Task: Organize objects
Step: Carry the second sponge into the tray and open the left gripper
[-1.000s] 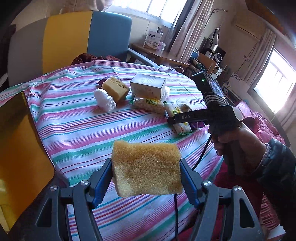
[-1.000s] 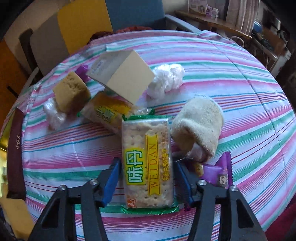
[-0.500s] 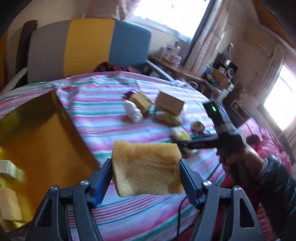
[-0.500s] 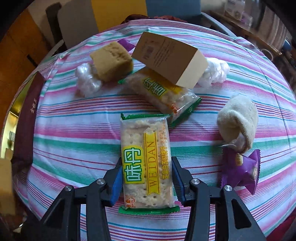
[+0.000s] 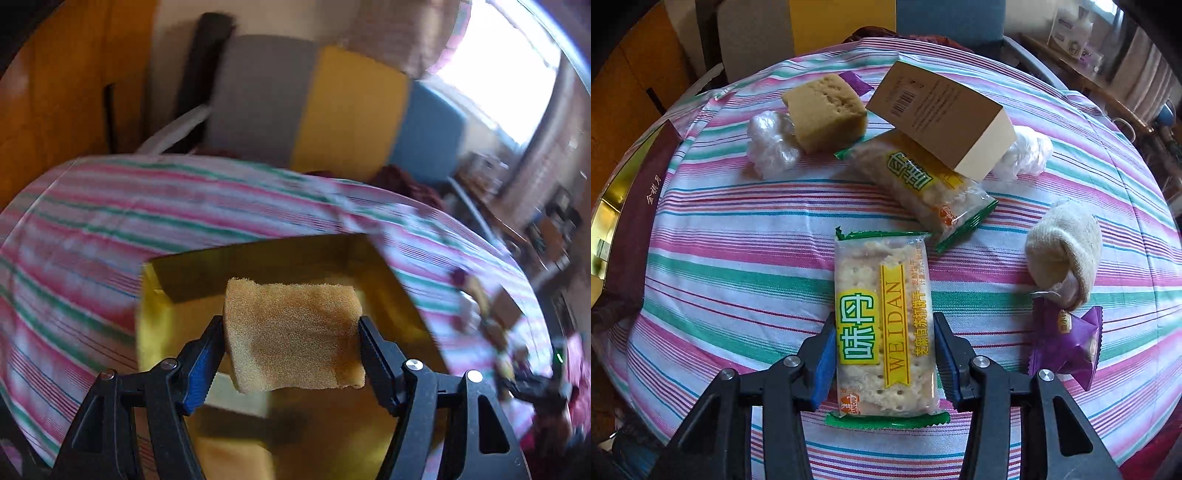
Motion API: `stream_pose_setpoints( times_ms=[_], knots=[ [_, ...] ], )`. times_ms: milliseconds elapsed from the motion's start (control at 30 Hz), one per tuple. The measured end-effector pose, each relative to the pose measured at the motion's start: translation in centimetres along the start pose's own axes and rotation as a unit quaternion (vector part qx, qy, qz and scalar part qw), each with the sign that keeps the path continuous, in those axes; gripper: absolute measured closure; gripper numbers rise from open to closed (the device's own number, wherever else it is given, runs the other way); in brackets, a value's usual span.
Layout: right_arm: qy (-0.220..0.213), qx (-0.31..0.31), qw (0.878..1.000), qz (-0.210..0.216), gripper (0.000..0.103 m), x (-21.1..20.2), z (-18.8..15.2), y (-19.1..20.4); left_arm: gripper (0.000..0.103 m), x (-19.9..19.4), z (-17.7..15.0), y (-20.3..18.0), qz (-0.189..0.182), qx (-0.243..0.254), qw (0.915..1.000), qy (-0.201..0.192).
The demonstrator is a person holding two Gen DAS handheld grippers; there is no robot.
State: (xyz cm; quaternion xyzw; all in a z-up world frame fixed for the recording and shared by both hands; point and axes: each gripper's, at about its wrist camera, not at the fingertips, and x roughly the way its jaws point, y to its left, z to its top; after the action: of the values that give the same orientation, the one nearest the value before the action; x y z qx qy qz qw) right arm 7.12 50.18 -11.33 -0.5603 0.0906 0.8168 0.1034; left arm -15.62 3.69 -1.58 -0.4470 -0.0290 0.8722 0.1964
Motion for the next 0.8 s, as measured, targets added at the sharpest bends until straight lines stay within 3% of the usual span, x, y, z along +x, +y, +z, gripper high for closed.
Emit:
stream_pose_setpoints(
  times_ms=[133, 467, 567, 800],
  knots=[
    [0.0, -0.002, 1.0, -0.002, 0.054, 0.1, 0.2, 0.1, 0.032, 3.0, 1.3, 3.2, 0.035, -0.016, 0.9992, 0.014],
    [0.0, -0.004, 1.0, -0.003, 0.054, 0.0, 0.1, -0.4, 0.026, 9.4, 3.2, 6.2, 0.095, -0.023, 0.9937, 0.056],
    [0.0, -0.004, 1.0, -0.003, 0.054, 0.1, 0.2, -0.4, 0.021, 8.7, 3.3, 5.9, 0.092, -0.024, 0.9943, 0.048],
    [-0.001, -0.005, 1.0, -0.004, 0.054, 0.5, 0.7, 0.4, 0.02, 6.3, 3.2, 5.8, 0.09, -0.037, 0.9949, 0.027]
  ],
)
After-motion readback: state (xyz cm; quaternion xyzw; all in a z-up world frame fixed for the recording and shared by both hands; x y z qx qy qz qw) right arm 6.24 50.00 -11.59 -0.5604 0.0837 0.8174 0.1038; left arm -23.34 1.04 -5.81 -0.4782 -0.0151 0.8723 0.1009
